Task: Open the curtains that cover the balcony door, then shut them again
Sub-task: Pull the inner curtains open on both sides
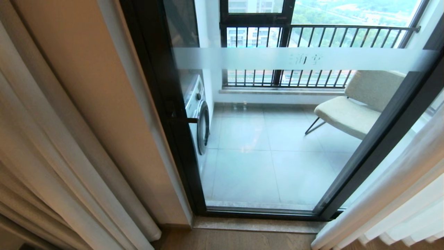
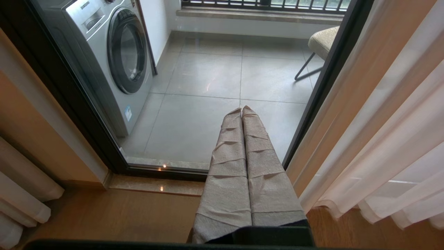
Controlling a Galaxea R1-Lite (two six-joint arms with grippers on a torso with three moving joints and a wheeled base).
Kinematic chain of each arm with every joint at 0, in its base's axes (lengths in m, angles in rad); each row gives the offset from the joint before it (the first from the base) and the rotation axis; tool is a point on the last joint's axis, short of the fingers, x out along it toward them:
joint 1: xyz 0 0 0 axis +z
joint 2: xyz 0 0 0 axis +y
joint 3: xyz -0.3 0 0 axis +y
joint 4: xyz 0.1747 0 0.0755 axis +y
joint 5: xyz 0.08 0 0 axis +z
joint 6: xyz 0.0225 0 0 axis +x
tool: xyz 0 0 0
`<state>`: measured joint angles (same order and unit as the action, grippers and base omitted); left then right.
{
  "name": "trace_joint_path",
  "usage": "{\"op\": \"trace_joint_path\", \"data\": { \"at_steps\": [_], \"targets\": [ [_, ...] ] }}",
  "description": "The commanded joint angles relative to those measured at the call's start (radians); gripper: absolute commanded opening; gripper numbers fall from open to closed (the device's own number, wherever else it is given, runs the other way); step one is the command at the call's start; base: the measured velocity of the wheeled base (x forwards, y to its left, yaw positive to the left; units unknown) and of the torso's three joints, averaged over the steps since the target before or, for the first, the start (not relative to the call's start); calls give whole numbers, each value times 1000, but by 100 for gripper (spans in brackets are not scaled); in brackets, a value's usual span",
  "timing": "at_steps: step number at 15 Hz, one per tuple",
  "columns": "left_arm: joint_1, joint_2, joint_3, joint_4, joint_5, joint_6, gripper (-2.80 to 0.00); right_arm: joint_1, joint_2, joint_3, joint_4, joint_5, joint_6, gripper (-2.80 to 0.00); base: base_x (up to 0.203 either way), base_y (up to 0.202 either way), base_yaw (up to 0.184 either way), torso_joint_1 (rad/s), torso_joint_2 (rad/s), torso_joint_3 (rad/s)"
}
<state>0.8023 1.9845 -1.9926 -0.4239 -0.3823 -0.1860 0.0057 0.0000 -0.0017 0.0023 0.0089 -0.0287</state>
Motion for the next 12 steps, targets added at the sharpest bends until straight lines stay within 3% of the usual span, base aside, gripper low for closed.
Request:
{"op": "trace_joint_path", "data": {
  "at_steps": [1,8,12],
  "targets": [
    [-60,-80,-1,-9,-1,-3,-280,-1,0,0,1,0,0,-280,0,0,0,0,0,0],
    [-179,-171,9,-8,-5,2,-280,0,0,0,-1,0,0,-280,0,0,0,0,0,0],
    [-181,-225,56,-10,-3,3,-280,-1,0,0,-1,0,0,-280,0,0,0,0,0,0]
  ]
}}
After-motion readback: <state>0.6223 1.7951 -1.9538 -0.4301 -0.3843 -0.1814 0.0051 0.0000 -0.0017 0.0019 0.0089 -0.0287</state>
